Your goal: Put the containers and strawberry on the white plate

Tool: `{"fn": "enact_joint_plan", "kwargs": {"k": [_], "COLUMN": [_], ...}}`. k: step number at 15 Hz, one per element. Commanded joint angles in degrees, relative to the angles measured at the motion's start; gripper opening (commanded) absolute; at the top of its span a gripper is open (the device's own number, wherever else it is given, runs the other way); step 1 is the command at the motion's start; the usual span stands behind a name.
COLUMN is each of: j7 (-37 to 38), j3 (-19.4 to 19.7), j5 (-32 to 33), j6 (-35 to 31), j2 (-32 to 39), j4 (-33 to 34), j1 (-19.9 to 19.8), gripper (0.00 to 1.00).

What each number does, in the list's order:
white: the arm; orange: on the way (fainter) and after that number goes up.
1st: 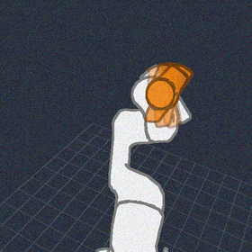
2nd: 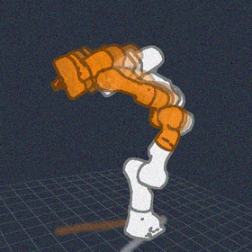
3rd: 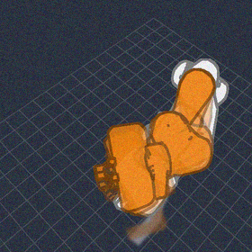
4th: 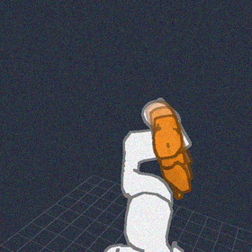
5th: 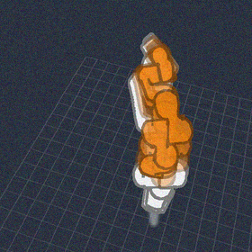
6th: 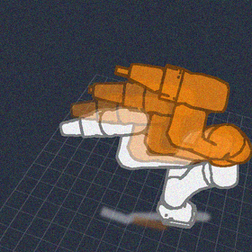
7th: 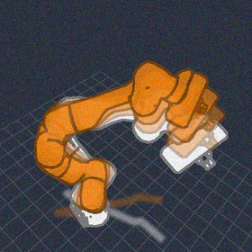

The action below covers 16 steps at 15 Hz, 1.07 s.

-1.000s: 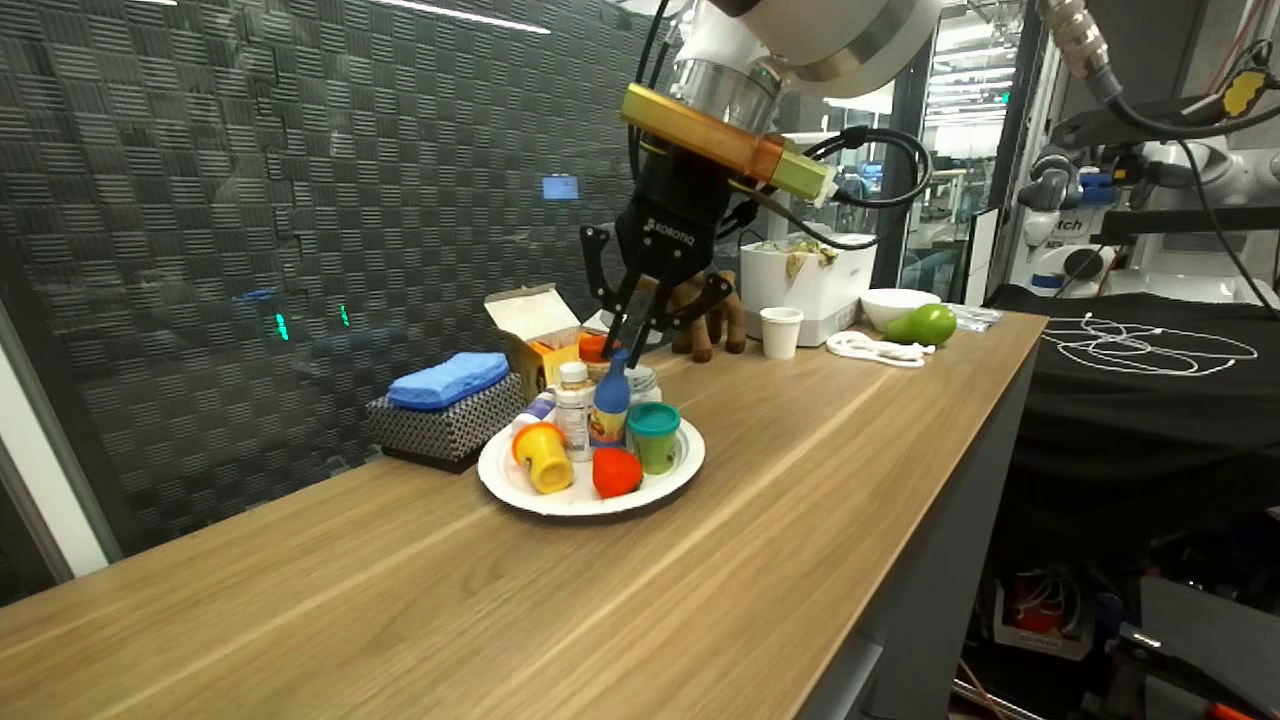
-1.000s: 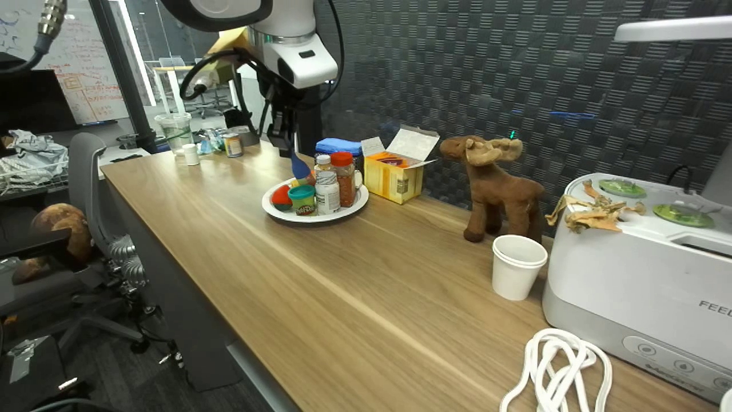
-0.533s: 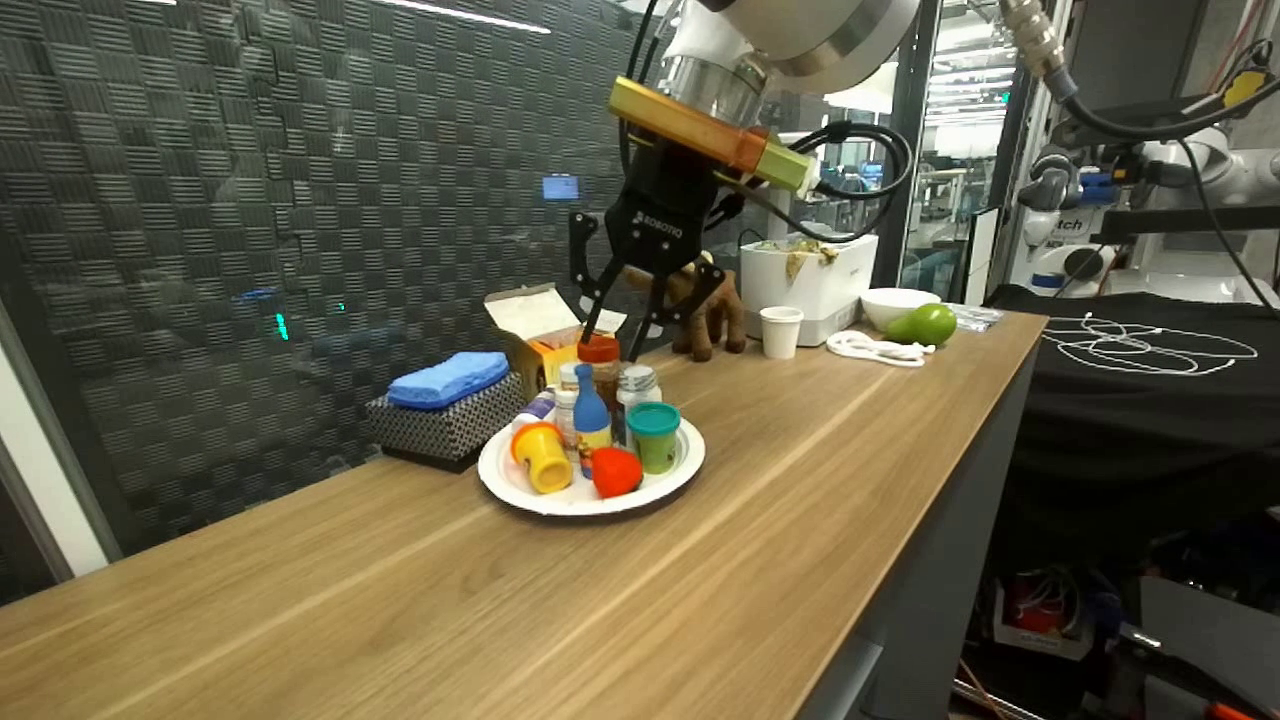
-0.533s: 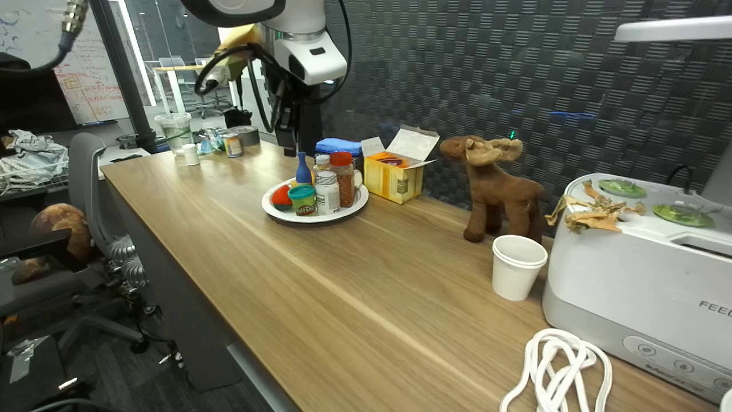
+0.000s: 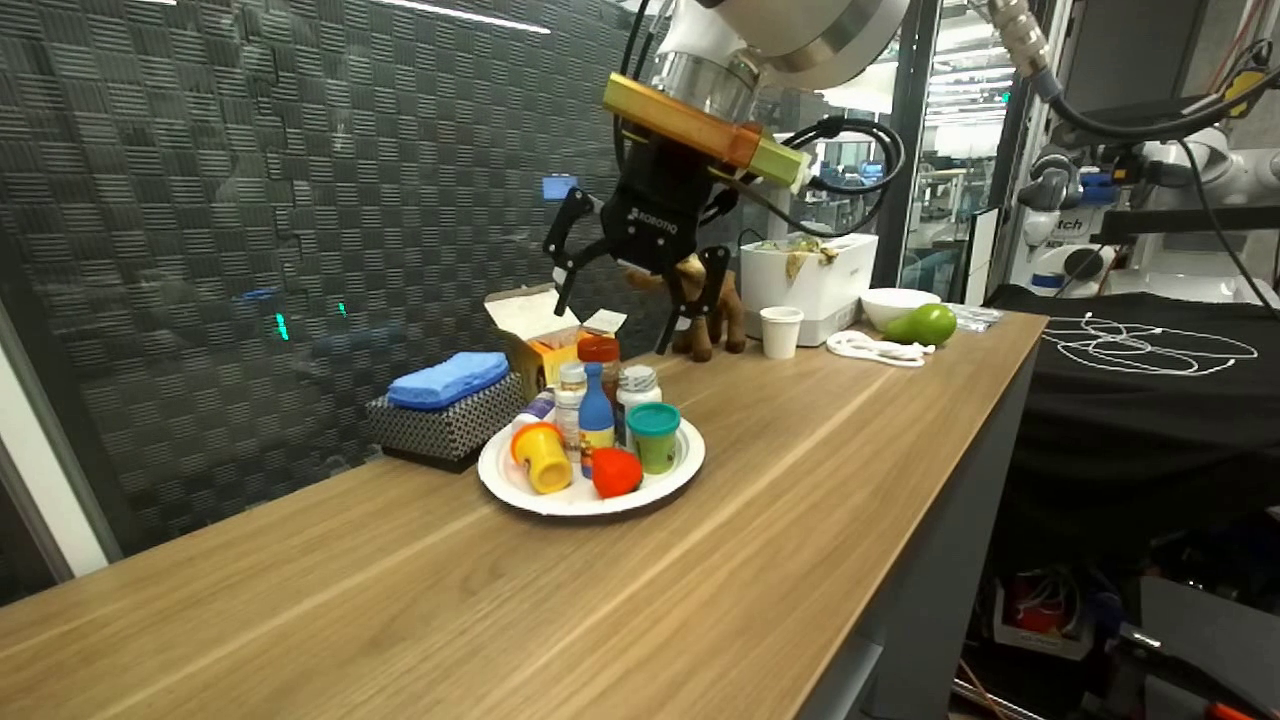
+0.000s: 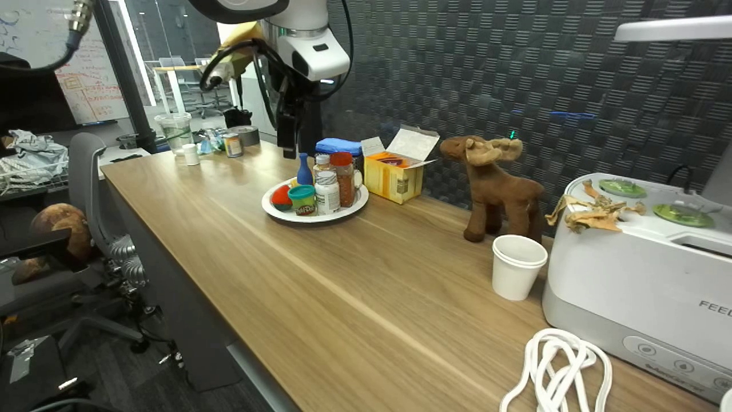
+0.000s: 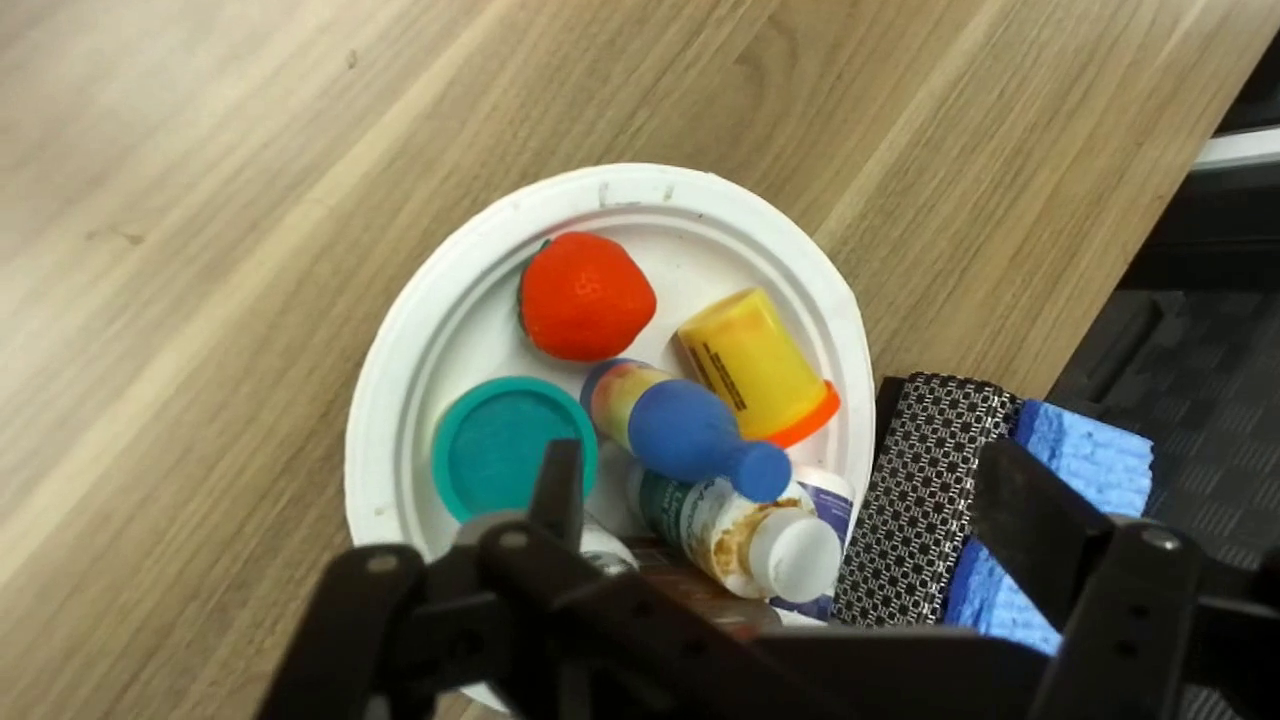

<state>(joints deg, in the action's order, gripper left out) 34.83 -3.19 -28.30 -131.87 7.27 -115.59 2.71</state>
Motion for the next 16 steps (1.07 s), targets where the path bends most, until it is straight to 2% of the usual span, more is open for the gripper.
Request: {"fn": "enact_joint_plan", "kwargs": {"k": [1, 2, 4, 6, 8, 10, 11, 12, 16], "j7": [9.61, 12.94, 18.93, 22.18, 22.38, 19.14, 17.12, 19.95, 18.29], "j3": [0.99, 2.2, 0.37, -1.31, -3.47, -5.52, -6.01, -5.78, -6.71], "j5": [12.45, 17.5, 26.57, 33.13, 37.54, 39.12, 38.62, 37.42, 37.64], "j6": [3.04, 4.93, 12.53, 20.92, 27.25, 29.98, 28.25, 28.23, 28.25], "j2": [-1.57, -2.26, -3.97, -5.82, -7.83, -9.98, -11.0, -8.79, -10.09], "j4": [1.78, 1.94, 3.96, 5.78, 6.79, 6.48, 5.12, 6.36, 5.59], "j1": [2.04, 3.71, 4.17, 5.71, 7.12, 8.0, 8.0, 7.27, 7.6], "gripper": [1.0, 1.0, 1.0, 1.0, 1.0, 1.0, 1.0, 1.0, 1.0]}}
